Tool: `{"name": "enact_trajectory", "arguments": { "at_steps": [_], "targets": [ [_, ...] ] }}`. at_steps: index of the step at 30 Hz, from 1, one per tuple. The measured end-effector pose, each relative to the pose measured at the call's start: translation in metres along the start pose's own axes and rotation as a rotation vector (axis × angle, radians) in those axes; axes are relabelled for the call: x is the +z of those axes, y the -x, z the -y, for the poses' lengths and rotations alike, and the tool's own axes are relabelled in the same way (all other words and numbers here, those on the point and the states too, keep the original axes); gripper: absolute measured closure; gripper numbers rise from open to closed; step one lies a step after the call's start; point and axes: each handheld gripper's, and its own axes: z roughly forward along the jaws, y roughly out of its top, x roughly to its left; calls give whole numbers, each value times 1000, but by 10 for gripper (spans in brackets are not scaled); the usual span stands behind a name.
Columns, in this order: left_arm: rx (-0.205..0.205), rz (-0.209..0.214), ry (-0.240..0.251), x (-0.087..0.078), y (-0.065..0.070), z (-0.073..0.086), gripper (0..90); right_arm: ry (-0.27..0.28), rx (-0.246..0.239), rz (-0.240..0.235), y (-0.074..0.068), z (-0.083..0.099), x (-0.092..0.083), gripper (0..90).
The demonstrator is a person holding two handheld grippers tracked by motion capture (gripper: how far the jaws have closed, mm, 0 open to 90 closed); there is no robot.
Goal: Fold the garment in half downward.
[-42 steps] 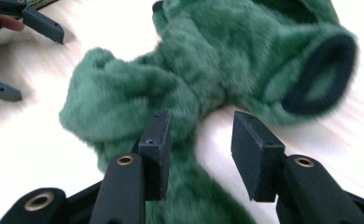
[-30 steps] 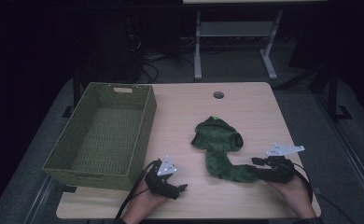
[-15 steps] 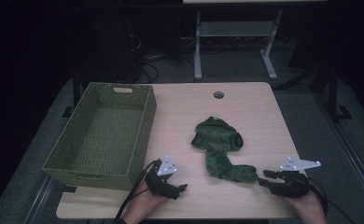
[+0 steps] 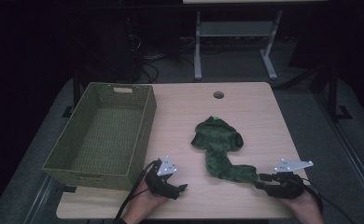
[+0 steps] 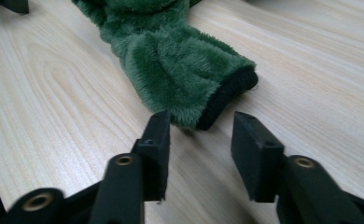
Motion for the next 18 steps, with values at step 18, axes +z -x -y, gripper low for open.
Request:
{"name": "enact_trajectory", "arguments": {
  "at_steps": [18],
  "targets": [
    [0,0,0,0,0,0,128,0,-43,-24,-2,-6,-3,846]
  ]
}}
